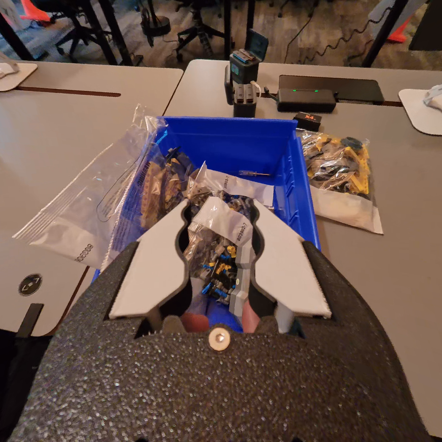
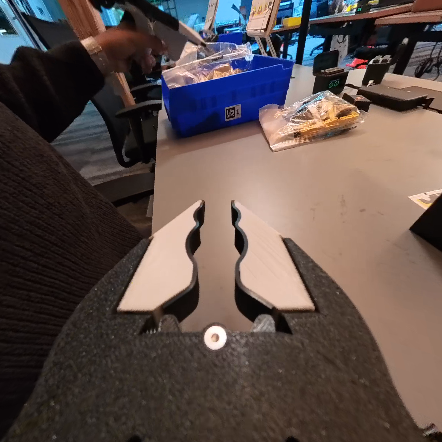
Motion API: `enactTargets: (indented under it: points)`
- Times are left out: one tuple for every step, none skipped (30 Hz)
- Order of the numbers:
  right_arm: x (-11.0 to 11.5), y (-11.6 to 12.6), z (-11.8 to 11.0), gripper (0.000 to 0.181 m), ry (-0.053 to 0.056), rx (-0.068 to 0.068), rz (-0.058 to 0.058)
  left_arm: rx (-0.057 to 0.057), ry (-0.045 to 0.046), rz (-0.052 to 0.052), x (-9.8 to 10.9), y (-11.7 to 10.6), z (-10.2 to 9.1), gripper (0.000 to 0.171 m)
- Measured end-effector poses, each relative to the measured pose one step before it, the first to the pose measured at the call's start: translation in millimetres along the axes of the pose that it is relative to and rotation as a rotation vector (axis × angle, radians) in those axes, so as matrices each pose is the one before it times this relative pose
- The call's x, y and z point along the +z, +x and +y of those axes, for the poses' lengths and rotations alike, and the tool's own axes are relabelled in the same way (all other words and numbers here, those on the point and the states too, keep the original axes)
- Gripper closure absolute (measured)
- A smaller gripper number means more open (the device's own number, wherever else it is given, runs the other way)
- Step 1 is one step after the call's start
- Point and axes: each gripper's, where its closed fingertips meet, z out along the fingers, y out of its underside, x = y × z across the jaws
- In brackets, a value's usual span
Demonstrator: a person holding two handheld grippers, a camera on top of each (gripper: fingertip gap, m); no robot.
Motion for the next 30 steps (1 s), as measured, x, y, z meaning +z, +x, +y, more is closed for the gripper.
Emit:
enactTargets:
  points:
    - [-0.97,0.48,-0.75,0.16,0.0073,0.0073,-0.003,-0.0004,0.00159,-0.0208,-2.02,-4.08,1.68,0.11]
    - [-0.41,0.33,-0.22,0.16,0.003,0.0051,-0.0025,0.005,-0.00015,-0.0246,-2.11,-5.17,2.01,0.095]
    - [-0.02,-0.14,-0.07,0.16,0.0008,0.0031,-0.0038,0.0057,-0.00722,-0.0259,-2.08,-6.06,2.88,0.089]
    - [0.45,-0.4,0.57,0.16,-0.0034,0.0016,-0.0052,0.0019,-0.01089,-0.0354,-1.73,-8.37,3.08,0.089]
    - [0.98,-0.67,1.0,0.16,-0.0076,0.0004,-0.0057,-0.0018,-0.01264,-0.0412,-1.36,-10.1,3.6,0.089]
    - [1.32,-0.97,1.27,0.16,-0.0103,-0.0014,-0.0073,-0.0062,-0.02045,-0.053,-0.27,-12.74,5.15,0.089]
    - [1.4,-1.23,1.3,0.16,-0.0103,-0.0045,-0.008,-0.0053,-0.03022,-0.053,0.77,-13.32,6.84,0.089]
    - [1.32,-0.56,1.05,0.16,-0.0102,-0.0069,-0.0057,-0.0048,-0.02748,-0.0369,1.55,-10.96,7.24,0.089]
    - [0.92,0.64,1.09,0.16,-0.0104,-0.007,-0.0005,-0.0057,-0.02385,-0.0074,1.88,-6.26,7.59,0.089]
    - [0.64,1.95,1.02,0.16,-0.0103,-0.003,0.0048,-0.0149,-0.01798,0.0083,1.8,-3.4,7.21,0.089]
    - [0.24,2.37,1.09,0.16,-0.0082,0.0019,0.0051,-0.0245,-0.01579,0.0131,1.66,-2.33,7.14,0.089]
    - [-0.04,2.41,0.61,0.16,-0.005,0.006,0.0037,-0.0259,-0.01641,0.0203,1.89,-0.8,6.95,0.09]
    - [-0.3,2.66,0.15,0.16,-0.0014,0.008,0.0065,-0.0226,-0.01555,0.0213,2.49,0.01,6.57,0.09]
    - [-0.44,2.93,-0.29,0.16,0.0018,0.0083,0.0098,-0.012,0.01099,-0.0027,1.23,-2.64,1.54,0.092]
    - [-0.45,2.53,-0.59,0.16,0.0038,0.0078,0.0091,-0.0048,0.01421,0.0069,0.07,0.06,-0.18,0.092]
    - [-0.41,2.02,-0.47,0.16,0.0022,0.0068,0.0077,0.0001,0.00143,0.0017,0.36,-0.17,0.13,0.092]
    - [-0.23,1.97,0.18,0.16,-0.0023,0.0035,0.0088,0.0122,-0.00258,0.0017,-0.06,0.64,-0.18,0.092]
    - [-0.18,2.12,0.69,0.16,-0.0067,-0.0008,0.0125,0.0097,-0.00284,-0.0022,-0.55,0.46,-0.2,0.092]
    - [-0.01,2.18,1.11,0.16,-0.0095,-0.0038,0.014,0.0003,0.00164,-0.0043,-0.5,0.27,-0.46,0.092]
    - [0.24,1.93,0.95,0.16,-0.0106,-0.004,0.0128,-0.0021,0.00823,0.0014,-0.53,0.82,-0.86,0.092]
    - [0.57,1.52,0.6,0.16,-0.0095,-0.0033,0.0102,-0.0036,0.00847,0.0036,-0.47,0.41,-0.36,0.092]
    - [0.8,0.86,-0.31,0.16,-0.0068,-0.0033,0.0073,-0.0103,0.00526,0.0045,-0.09,-0.19,0.08,0.092]
    - [1.02,0.54,-0.95,0.16,-0.0057,-0.0038,0.005,-0.0162,0.00771,0.0074,-0.74,0.32,-0.43,0.092]
    - [1.24,0.33,-1.24,0.16,-0.0065,-0.0044,0.0048,-0.02,0.00547,-0.0033,-1.96,-0.37,-0.4,0.092]
    - [1.3,0.5,-1.44,0.16,-0.007,-0.0056,0.0055,-0.016,0.00279,0.0084,-2.7,2.44,-0.45,0.092]
    - [1.32,0.37,-1.86,0.16,-0.0063,-0.0054,0.0055,-0.0076,0.0134,0.0319,-3.92,7.41,-1.84,0.092]
    - [1.64,0.06,-2.1,0.16,-0.0046,-0.0033,0.0034,-0.0001,0.02239,0.0208,-4.6,7.01,-3.09,0.092]
    - [1.87,-0.29,-2.53,0.16,-0.003,-0.0009,0.0,0.016,0.01621,0.0272,-4.24,8.37,-2.24,0.092]
    - [2.43,-0.42,-2.63,0.16,-0.0014,0.0007,-0.002,0.0246,0.01532,0.016,-3.16,6.92,-2.05,0.092]
    - [3.07,-0.53,-2.77,0.16,-0.0009,0.0025,-0.0043,0.0286,0.01414,0.0154,-2.03,6.33,-1.74,0.092]
